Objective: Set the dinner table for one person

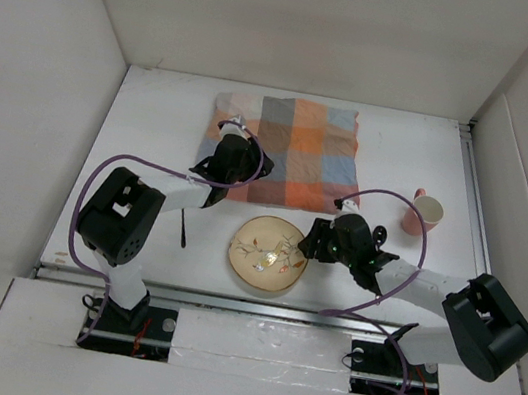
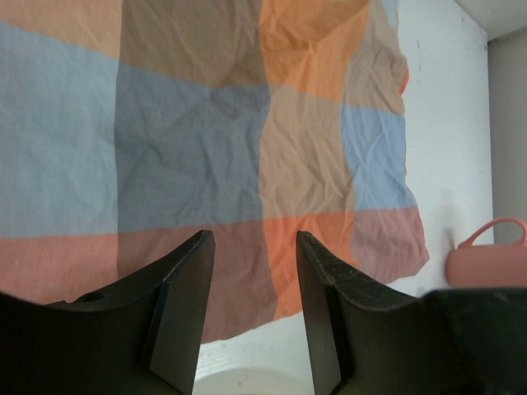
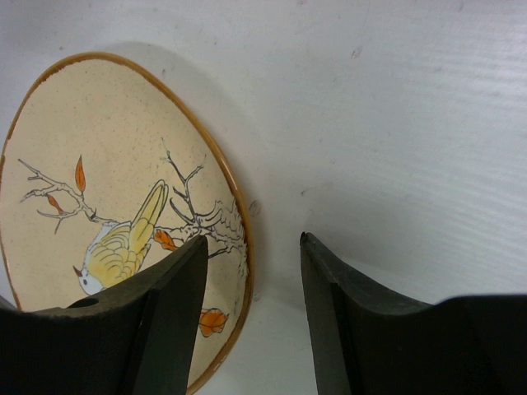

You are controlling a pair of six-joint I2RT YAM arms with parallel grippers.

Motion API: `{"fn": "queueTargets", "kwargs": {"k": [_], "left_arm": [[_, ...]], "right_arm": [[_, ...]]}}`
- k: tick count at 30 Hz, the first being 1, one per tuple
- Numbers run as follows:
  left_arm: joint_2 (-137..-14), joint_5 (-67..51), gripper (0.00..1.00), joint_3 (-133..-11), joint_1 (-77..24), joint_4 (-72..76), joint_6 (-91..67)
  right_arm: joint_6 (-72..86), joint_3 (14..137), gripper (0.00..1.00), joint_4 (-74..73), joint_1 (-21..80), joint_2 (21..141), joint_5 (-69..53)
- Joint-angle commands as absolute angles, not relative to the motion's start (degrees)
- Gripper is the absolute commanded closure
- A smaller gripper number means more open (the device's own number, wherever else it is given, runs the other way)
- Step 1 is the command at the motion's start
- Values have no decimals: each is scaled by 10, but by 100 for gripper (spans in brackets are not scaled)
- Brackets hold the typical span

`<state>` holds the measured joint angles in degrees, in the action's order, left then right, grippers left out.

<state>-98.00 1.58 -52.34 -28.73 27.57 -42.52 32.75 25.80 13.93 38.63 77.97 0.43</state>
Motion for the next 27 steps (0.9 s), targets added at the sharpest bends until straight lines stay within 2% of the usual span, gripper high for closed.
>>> {"fn": "queueTargets", "kwargs": {"k": [1, 8, 12, 18, 23, 25, 27], "left_arm": [[-969, 16, 59, -563, -272, 291, -426], [-1011, 20, 58, -690, -221, 227, -415], [-1053, 12, 58, -748, -200, 200, -408], [-1119, -55, 57, -799, -156, 186, -433], [-1180, -122, 55, -837, -130, 177, -456], [-1190, -135, 55, -822, -115, 192, -475], [-1194, -145, 55, -808, -107, 211, -488]], "right_arm": [[299, 279, 40, 118, 367, 750, 28], [229, 335, 36, 26, 264, 645, 37], [213, 411, 34, 10, 200, 730, 60], [214, 512, 38, 13, 167, 870, 55], [242, 501, 42, 41, 161, 916, 52], [246, 491, 49, 42, 161, 914, 56], [249, 490, 52, 41, 156, 912, 55]]}}
